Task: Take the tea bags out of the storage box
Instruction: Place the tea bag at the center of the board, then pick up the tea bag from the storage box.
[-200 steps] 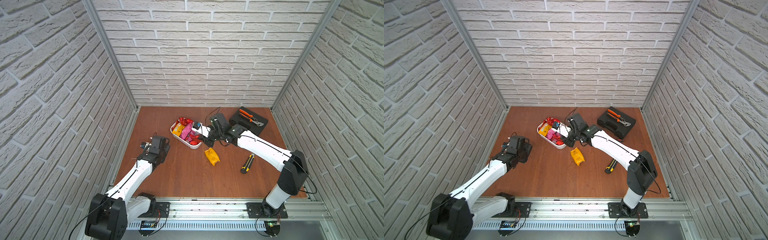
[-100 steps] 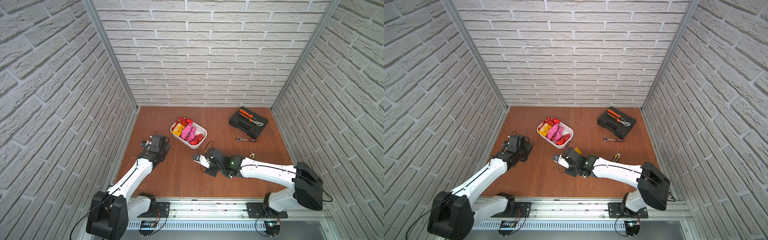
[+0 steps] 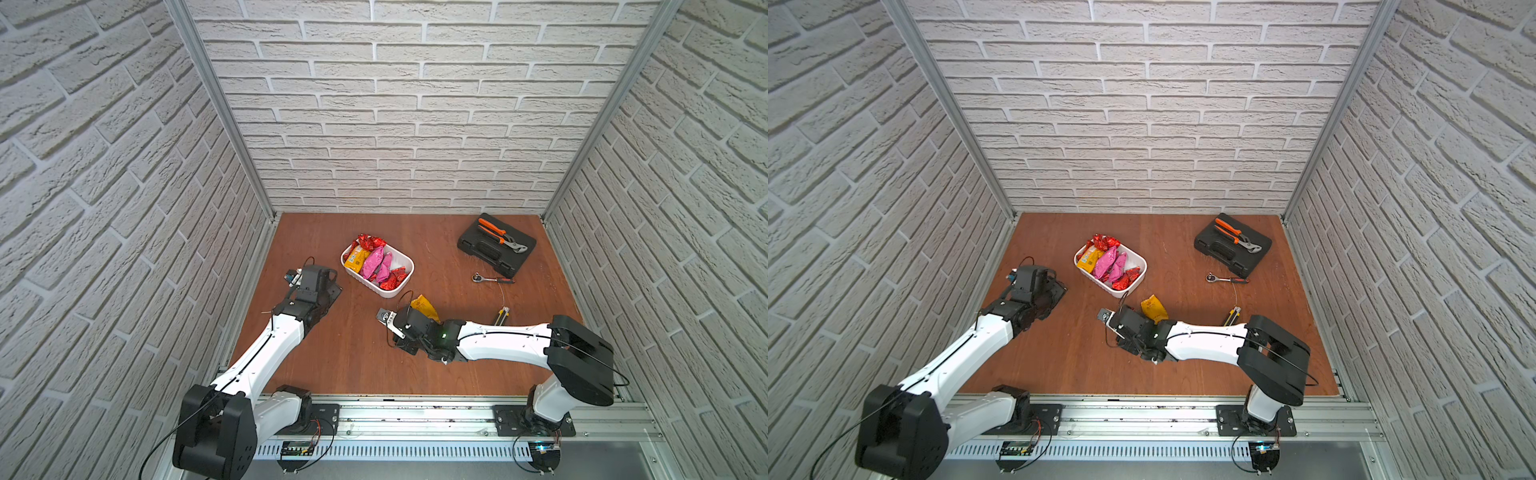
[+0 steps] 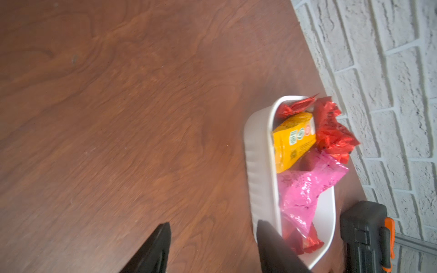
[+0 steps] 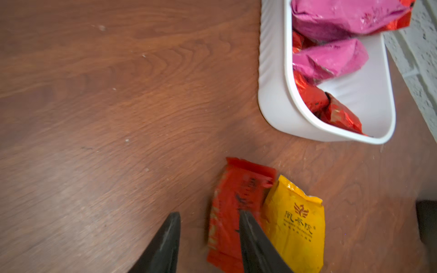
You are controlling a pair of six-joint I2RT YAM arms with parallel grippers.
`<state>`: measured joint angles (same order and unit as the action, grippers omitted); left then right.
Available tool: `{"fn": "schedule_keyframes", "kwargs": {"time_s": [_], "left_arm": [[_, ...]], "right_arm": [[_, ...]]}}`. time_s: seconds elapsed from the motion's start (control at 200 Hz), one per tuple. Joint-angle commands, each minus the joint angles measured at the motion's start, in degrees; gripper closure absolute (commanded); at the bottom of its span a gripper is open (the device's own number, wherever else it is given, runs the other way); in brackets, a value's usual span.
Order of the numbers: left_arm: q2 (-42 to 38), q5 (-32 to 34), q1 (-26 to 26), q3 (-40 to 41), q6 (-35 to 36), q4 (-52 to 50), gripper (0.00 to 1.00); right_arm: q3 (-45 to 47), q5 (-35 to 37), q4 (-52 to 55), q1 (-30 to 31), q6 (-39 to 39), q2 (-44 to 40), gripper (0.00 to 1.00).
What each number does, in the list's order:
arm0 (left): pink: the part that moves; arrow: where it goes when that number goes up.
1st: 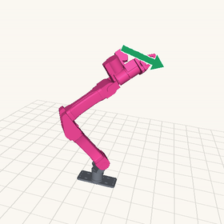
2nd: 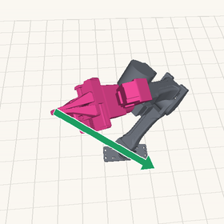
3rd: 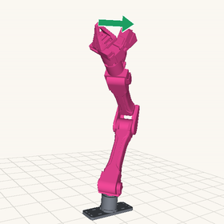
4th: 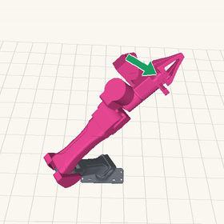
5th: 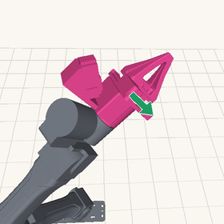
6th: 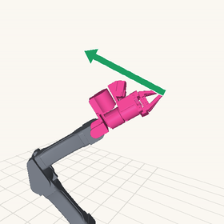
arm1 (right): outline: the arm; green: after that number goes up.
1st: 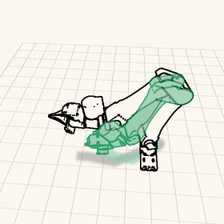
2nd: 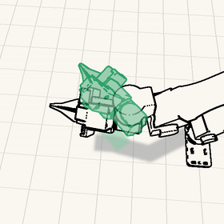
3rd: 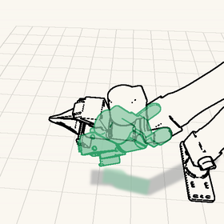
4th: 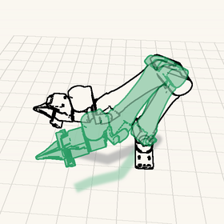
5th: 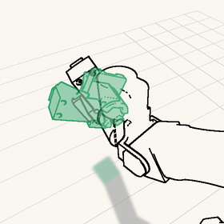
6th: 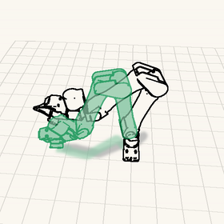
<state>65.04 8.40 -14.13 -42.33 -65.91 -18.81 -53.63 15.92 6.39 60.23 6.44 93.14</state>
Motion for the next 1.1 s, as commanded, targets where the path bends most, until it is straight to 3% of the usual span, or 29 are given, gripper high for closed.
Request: {"fn": "schedule_keyframes", "kwargs": {"time_s": [0.0,0.185,0.405,0.565,0.665,1.095], "left_arm": [[2.5,-2.2,0.4,-5.4,16.8,0.7,0.35],[13.0,-7.9,-2.7,-18.8,40.5,-6.7,0.26],[28.9,3.7,-10.7,-34.5,58.6,-21.6,0.18],[37.2,10.8,-12.8,-40.6,62.1,-25.7,0.13],[40.4,12.0,-12.9,-43.9,62.3,-26.3,0.13],[46.7,6.5,-14.0,-51.3,62.9,-23.6,0.25]], "right_arm": [[-1.1,-9.6,0.2,0.0,0.4,-5.6,0.46],[-6.8,-18.4,4.7,-5.9,-7.6,-8.5,0.46],[-9.8,-21.4,5.7,-17.5,-25.1,-9.6,0.49],[-6.9,-19.8,6.3,-22.7,-31.9,-11.5,0.48],[-3.0,-19.4,3.8,-25.0,-34.3,-14.4,0.48],[1.2,-18.5,3.2,-28.2,-33.7,-19.0,0.48]]}}
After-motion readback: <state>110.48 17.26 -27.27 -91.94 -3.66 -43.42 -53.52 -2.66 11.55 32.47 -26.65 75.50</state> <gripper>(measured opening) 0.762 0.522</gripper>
